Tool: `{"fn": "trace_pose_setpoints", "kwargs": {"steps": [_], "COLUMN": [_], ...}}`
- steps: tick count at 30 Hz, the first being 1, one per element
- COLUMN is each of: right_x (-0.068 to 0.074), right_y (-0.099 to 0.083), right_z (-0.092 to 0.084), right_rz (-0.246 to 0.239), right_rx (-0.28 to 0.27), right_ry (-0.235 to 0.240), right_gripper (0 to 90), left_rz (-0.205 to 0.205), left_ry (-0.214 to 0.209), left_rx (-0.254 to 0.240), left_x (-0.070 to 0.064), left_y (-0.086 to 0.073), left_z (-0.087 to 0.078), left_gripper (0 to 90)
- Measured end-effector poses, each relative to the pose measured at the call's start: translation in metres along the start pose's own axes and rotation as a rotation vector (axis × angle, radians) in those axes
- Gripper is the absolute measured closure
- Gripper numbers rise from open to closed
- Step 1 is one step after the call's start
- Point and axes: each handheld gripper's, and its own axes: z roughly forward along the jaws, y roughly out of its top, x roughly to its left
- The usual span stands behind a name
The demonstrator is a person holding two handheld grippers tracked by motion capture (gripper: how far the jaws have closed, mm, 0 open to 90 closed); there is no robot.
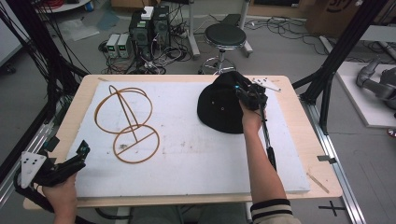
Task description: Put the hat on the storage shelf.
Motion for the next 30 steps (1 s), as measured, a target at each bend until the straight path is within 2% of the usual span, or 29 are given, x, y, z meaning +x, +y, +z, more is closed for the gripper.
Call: {"fn": "trace_pose_setpoints", "kwargs": {"steps": [1, 2, 7, 12, 13, 19, 20, 21, 30], "right_x": [0.001, 0.002, 0.003, 0.004, 0.004, 0.003, 0.003, 0.001, -0.004], "right_y": [-0.001, -0.001, -0.001, 0.000, 0.001, 0.010, 0.010, 0.014, 0.026], "right_z": [0.000, 0.000, 0.000, -0.002, -0.003, -0.015, -0.015, -0.019, -0.039], "right_rz": [-0.022, -0.031, -0.066, -0.090, -0.082, -0.083, -0.083, -0.085, -0.061], "right_rx": [0.012, 0.017, 0.013, -0.002, -0.007, -0.088, -0.088, -0.114, -0.191], "right_ry": [-0.010, -0.013, -0.023, -0.031, -0.029, 0.002, 0.002, 0.013, 0.035], "right_gripper": [77.6, 80.9, 87.4, 88.2, 88.2, 88.1, 88.1, 88.0, 87.9], "left_rz": [-0.001, 0.000, -0.001, -0.003, -0.002, -0.002, 0.000, -0.001, 0.004], "left_ry": [0.000, -0.001, -0.001, 0.003, 0.003, 0.001, 0.000, -0.001, -0.007], "left_rx": [0.000, 0.000, -0.002, -0.003, -0.003, -0.004, -0.002, -0.003, 0.002], "left_x": [0.000, 0.000, 0.000, 0.001, 0.001, 0.001, 0.000, 0.000, -0.004], "left_y": [0.000, 0.000, 0.000, 0.000, 0.000, 0.000, 0.000, 0.000, 0.000], "left_z": [0.000, 0.000, -0.001, -0.001, -0.001, -0.001, -0.001, 0.000, 0.002], "left_gripper": [5.4, 5.4, 5.4, 5.4, 5.4, 5.4, 5.4, 5.4, 5.4]}}
